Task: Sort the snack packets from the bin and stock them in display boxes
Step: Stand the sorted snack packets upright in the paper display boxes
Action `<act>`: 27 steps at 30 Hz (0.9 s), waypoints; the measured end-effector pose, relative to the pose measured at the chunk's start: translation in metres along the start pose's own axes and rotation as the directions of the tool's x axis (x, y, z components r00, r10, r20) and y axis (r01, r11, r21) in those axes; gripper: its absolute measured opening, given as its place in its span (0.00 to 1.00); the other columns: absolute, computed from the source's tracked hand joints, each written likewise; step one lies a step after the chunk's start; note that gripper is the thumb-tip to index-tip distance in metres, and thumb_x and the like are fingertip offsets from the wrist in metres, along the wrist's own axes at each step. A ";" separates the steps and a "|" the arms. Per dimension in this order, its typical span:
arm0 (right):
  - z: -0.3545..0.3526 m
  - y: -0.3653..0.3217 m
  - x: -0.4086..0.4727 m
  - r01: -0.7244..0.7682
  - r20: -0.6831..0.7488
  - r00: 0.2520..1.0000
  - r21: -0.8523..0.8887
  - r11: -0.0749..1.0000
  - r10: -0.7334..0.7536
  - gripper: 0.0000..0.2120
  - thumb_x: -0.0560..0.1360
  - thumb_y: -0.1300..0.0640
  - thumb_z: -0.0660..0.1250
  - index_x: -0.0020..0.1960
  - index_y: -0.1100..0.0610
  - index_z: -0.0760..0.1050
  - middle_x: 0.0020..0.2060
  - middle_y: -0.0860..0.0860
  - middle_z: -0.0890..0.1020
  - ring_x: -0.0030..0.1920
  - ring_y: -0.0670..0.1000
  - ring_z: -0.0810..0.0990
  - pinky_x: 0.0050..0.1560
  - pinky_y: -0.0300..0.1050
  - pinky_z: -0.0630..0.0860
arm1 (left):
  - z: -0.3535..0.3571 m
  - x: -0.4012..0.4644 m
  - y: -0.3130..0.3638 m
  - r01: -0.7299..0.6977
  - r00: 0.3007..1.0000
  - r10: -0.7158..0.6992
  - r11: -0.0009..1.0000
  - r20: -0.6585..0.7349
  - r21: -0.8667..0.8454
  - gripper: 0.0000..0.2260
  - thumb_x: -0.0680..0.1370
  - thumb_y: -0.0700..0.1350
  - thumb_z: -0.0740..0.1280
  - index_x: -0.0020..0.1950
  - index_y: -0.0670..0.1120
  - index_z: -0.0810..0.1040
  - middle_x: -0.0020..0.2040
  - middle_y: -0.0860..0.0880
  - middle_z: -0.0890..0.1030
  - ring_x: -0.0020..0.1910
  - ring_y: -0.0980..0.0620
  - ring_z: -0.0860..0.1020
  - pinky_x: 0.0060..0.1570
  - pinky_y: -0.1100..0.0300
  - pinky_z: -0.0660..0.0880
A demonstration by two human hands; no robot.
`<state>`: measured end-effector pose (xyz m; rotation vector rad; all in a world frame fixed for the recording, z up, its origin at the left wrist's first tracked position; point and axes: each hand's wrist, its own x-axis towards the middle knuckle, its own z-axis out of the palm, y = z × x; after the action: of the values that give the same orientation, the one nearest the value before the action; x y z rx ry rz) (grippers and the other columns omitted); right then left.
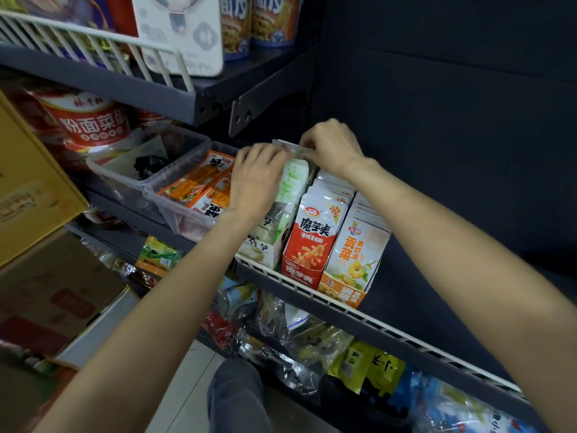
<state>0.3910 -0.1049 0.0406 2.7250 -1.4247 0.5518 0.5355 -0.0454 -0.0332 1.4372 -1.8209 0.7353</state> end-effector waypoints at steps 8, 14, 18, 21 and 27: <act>-0.006 0.023 -0.008 -0.142 -0.098 0.981 0.235 0.962 0.169 0.02 0.73 0.56 0.70 0.46 0.51 0.80 0.40 0.46 0.80 0.49 0.48 0.72 0.50 0.40 0.63 | 0.011 0.002 0.012 0.040 0.989 -0.024 0.993 0.143 -0.110 0.19 0.83 0.47 0.54 0.71 0.42 0.69 0.70 0.46 0.71 0.71 0.49 0.66 0.73 0.53 0.52; -0.001 0.025 -0.019 -0.135 -0.112 0.977 0.331 0.934 0.181 0.08 0.76 0.54 0.66 0.52 0.51 0.82 0.46 0.48 0.84 0.48 0.48 0.81 0.53 0.46 0.77 | 0.030 0.008 0.010 0.066 0.889 -0.025 0.995 0.457 -0.074 0.26 0.83 0.53 0.44 0.78 0.45 0.42 0.79 0.49 0.44 0.77 0.54 0.41 0.75 0.54 0.38; 0.002 0.024 -0.028 -0.100 -0.141 0.979 0.305 0.947 0.149 0.12 0.77 0.55 0.64 0.59 0.53 0.79 0.53 0.51 0.82 0.55 0.52 0.79 0.56 0.51 0.75 | 0.030 0.008 0.011 0.066 0.888 -0.026 0.995 0.460 -0.071 0.25 0.83 0.53 0.44 0.78 0.45 0.42 0.78 0.48 0.43 0.76 0.54 0.40 0.74 0.52 0.37; 0.002 0.023 -0.033 -0.031 -0.191 0.978 0.248 0.968 0.080 0.14 0.76 0.56 0.65 0.62 0.53 0.77 0.57 0.54 0.80 0.59 0.56 0.75 0.61 0.53 0.71 | 0.014 0.007 0.011 0.081 0.934 -0.021 0.985 0.356 -0.153 0.23 0.84 0.50 0.47 0.78 0.44 0.49 0.78 0.47 0.48 0.77 0.53 0.44 0.73 0.56 0.35; 0.007 0.014 -0.052 0.061 -0.266 0.964 0.123 0.990 -0.027 0.14 0.76 0.57 0.64 0.61 0.54 0.77 0.62 0.52 0.76 0.64 0.56 0.69 0.62 0.45 0.61 | -0.034 -0.017 0.010 0.134 0.990 -0.115 0.937 0.076 -0.324 0.14 0.81 0.42 0.58 0.66 0.41 0.73 0.66 0.45 0.73 0.68 0.49 0.67 0.74 0.52 0.53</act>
<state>0.3546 -0.0732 0.0157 2.6421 -1.3021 0.9953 0.5344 -0.0065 -0.0263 1.3456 -1.7756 0.3103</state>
